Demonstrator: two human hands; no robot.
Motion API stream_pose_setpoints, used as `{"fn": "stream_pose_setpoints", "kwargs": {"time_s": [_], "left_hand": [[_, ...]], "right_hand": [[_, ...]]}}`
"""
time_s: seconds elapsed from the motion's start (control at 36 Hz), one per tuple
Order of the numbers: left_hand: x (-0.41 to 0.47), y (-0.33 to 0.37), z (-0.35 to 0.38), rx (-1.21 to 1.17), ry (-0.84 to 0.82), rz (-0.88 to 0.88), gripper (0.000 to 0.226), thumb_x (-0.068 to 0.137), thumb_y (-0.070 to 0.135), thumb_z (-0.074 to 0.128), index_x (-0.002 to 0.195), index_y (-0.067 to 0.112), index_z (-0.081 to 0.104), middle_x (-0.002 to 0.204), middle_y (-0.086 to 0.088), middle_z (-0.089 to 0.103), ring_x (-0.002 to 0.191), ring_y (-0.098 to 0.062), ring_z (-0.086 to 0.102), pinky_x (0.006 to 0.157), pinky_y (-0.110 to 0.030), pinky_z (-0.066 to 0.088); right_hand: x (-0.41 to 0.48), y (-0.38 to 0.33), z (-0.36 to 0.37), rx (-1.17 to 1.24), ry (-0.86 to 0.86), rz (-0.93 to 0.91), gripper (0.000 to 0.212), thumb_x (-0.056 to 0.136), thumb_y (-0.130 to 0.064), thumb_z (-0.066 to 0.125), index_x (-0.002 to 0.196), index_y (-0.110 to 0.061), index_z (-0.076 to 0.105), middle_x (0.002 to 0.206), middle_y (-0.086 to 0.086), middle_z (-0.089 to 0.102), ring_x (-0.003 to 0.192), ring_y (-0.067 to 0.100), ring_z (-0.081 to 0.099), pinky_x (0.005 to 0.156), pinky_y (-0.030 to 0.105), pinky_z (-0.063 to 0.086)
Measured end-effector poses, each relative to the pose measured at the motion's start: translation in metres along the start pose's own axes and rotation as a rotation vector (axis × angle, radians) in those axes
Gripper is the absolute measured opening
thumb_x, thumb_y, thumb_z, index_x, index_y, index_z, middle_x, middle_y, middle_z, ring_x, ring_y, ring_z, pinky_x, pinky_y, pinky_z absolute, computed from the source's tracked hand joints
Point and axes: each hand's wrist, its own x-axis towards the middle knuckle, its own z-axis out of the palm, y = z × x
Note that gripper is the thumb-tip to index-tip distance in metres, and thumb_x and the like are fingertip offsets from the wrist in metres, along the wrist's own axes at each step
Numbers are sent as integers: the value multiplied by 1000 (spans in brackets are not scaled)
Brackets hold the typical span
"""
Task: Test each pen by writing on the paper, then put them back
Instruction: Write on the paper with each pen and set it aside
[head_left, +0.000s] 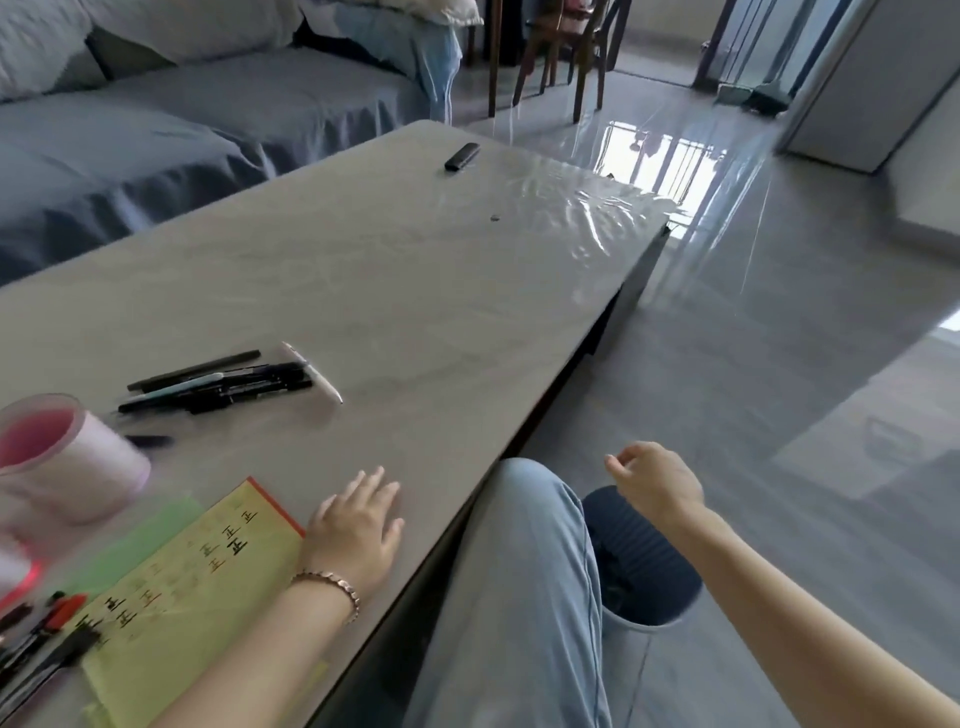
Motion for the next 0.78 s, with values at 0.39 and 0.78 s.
{"fn": "stream_pose_setpoints", "kwargs": {"time_s": [0.39,0.78], "left_hand": [[-31,-69,-12,-79,228,-58,43,84,24,56,125,13,55,139,-8,46,126,-25,46,101,-41,36],[-84,-144,5,-63,222,-336,62,84,49,34,113,3,63,122,-13,60,111,-26,58,108,-31,11]], "right_hand": [[-17,-162,26,-6,-230,-516,31,89,-37,49,59,-26,49,77,-1,69,68,18,55,63,25,41],[-38,-292,101,-227,-270,-743,22,85,-25,45,67,-15,52,68,4,55,65,27,52,46,25,32]]}}
